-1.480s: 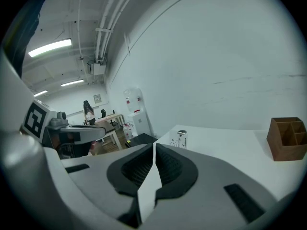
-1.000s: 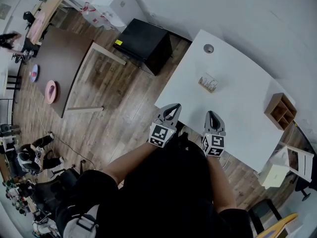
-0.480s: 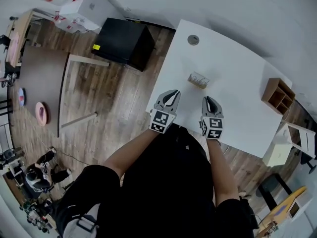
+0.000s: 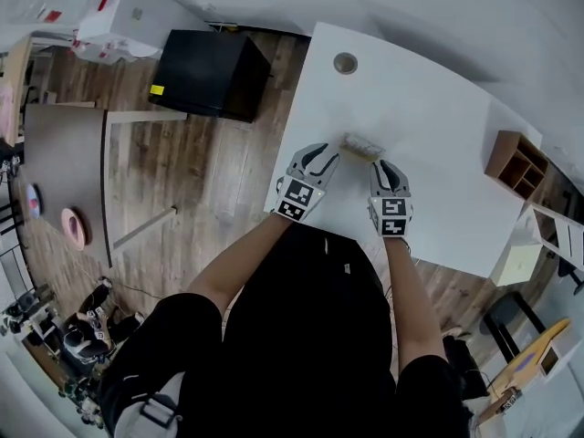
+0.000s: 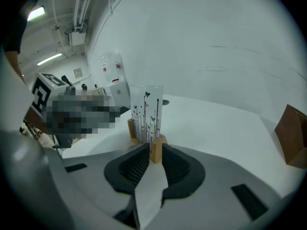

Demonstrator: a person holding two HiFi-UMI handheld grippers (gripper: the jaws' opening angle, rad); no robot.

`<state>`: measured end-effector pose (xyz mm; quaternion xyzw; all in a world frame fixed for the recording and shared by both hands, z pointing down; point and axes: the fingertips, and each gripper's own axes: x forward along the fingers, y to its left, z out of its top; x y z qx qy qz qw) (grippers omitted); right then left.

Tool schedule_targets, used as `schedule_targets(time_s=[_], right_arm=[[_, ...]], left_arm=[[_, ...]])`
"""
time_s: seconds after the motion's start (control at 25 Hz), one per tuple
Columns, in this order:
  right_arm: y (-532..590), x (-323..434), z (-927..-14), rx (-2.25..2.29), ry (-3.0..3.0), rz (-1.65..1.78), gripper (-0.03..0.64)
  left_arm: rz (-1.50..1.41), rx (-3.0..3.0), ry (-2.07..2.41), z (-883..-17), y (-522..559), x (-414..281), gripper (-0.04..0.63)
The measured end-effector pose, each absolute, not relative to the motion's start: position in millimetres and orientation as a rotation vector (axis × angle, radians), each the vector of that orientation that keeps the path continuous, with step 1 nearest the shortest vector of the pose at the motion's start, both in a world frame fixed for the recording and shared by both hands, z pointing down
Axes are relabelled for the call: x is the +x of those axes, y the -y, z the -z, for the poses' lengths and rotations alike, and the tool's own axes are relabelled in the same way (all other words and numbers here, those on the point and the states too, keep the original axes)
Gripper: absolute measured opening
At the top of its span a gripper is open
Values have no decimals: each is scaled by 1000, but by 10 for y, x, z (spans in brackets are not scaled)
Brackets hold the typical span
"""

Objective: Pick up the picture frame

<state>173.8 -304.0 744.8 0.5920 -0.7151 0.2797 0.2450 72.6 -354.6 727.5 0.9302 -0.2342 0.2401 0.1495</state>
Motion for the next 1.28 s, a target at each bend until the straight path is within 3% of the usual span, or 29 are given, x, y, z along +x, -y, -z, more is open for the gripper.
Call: schedule_targets(time_s=[0.12, 0.4, 1.0, 1.12, 1.28], right_arm=[[3077, 1729, -7531, 1578, 1986, -764, 120], [3149, 1718, -7649, 1508, 2027, -743, 174], [3250, 1724, -7742, 1522, 2025, -777, 150], [3247, 1729, -7741, 1524, 2026, -773, 148], [3239, 1726, -7740, 1528, 2019, -760, 143]], left_arm=[[-681, 2689, 571, -7370, 3585, 767, 153], [-722, 2740, 413, -7570, 3659, 891, 176], [-752, 2724, 324, -7741, 3584, 1145, 181], [-768, 2729, 352, -7764, 3603, 1134, 141], [-786, 2726, 362, -7760, 3586, 1121, 135]])
